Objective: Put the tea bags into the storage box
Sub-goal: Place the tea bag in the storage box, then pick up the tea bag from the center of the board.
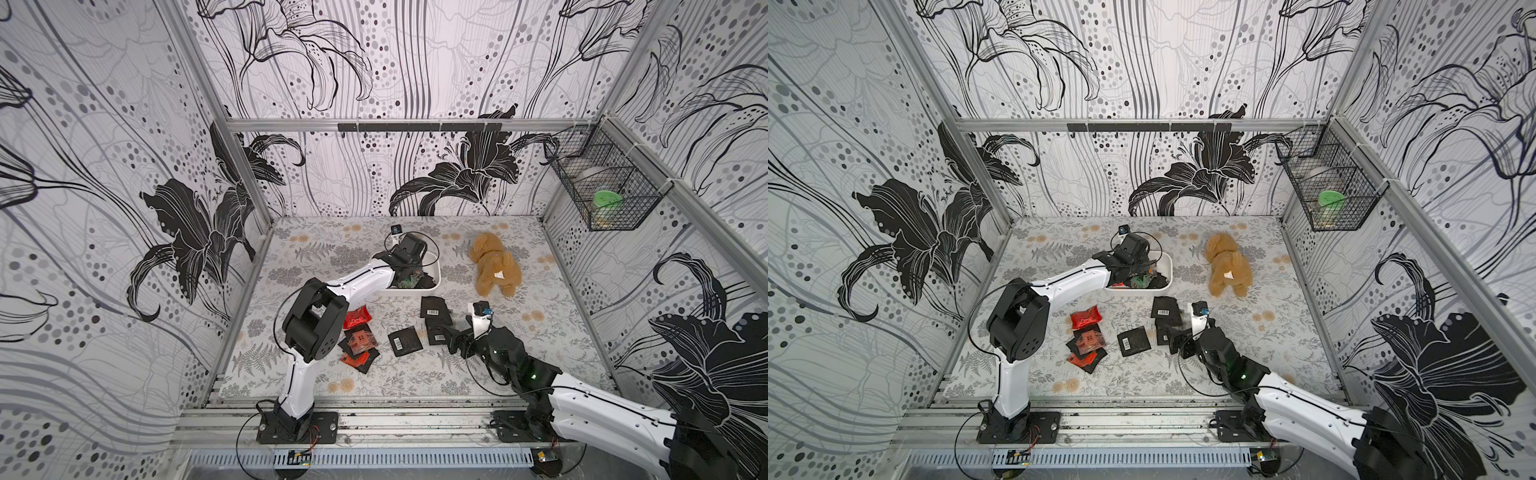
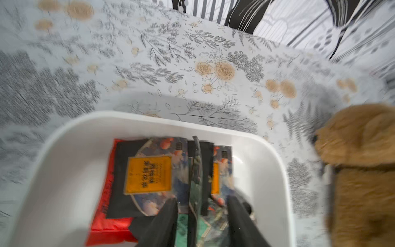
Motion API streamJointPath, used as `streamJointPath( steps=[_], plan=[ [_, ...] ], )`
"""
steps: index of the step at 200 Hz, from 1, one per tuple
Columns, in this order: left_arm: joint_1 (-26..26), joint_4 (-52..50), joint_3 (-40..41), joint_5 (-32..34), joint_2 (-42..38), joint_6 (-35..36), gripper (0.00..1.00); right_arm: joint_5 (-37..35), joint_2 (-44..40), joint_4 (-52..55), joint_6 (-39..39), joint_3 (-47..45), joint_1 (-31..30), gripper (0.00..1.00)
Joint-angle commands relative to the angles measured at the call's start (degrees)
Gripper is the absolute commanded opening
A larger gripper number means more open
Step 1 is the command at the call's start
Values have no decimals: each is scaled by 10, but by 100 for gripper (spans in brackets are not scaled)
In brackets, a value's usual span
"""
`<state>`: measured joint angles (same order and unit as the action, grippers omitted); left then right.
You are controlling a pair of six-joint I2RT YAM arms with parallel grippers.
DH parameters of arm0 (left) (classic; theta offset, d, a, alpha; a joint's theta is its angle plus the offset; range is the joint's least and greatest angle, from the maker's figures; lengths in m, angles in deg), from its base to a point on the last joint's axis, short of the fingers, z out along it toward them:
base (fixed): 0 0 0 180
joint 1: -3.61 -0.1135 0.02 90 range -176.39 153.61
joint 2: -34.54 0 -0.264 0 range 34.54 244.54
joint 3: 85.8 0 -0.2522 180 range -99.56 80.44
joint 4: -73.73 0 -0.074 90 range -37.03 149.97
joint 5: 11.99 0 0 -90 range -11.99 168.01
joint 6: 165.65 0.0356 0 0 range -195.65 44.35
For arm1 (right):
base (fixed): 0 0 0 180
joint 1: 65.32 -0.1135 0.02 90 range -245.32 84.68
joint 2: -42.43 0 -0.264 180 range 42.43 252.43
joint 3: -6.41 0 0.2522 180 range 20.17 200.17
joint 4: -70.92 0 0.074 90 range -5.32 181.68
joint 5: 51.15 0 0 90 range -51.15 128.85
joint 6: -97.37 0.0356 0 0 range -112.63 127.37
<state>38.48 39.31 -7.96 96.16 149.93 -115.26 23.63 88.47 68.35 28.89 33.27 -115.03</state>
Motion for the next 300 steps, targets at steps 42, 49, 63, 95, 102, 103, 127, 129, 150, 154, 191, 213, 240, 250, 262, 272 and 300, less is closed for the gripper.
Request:
streamJointPath(
  steps=[42, 49, 63, 95, 102, 103, 127, 129, 150, 154, 191, 213, 240, 250, 262, 272, 300],
  plan=[
    [-25, 37, 190, 126, -208, -62, 77, 28, 37, -25, -18, 12, -2, 96],
    [-25, 47, 217, 113, -233, -68, 77, 29, 45, -23, -17, 16, -2, 96],
    [-25, 72, 279, 60, -276, -80, 77, 45, 65, -30, -19, 22, -2, 98],
    [-25, 168, 410, -190, -329, -119, 74, 87, 148, -33, -17, 62, -2, 75],
    [-24, 199, 441, -233, -337, -136, 72, 89, 166, -26, -18, 77, -1, 68],
    [-24, 203, 445, -239, -337, -139, 72, 89, 170, -25, -19, 79, -2, 67],
    [-18, 249, 527, -277, -373, -194, 59, 103, 214, 0, -40, 131, -1, 46],
    [-17, 250, 532, -276, -376, -196, 59, 107, 218, 4, -43, 137, -1, 46],
    [-2, 218, 562, -229, -411, -203, 59, 140, 276, 46, -87, 203, -2, 33],
    [5, 212, 567, -216, -416, -206, 58, 143, 291, 47, -90, 210, -1, 30],
    [81, 197, 594, -171, -443, -248, 56, 196, 374, 4, -77, 228, -2, 17],
    [128, 189, 602, -120, -458, -281, 56, 197, 403, 9, -77, 235, -1, 13],
    [148, 176, 603, -86, -459, -312, 56, 192, 411, 22, -76, 242, -2, 12],
    [154, 176, 605, -76, -459, -320, 56, 187, 412, 26, -76, 241, -2, 12],
    [160, 175, 603, -74, -457, -322, 57, 185, 418, 32, -80, 244, -1, 12],
    [164, 175, 603, -70, -458, -325, 57, 186, 425, 35, -80, 247, -2, 12],
    [167, 188, 613, -73, -460, -348, 59, 186, 452, 56, -88, 269, -2, 11]
  ],
)
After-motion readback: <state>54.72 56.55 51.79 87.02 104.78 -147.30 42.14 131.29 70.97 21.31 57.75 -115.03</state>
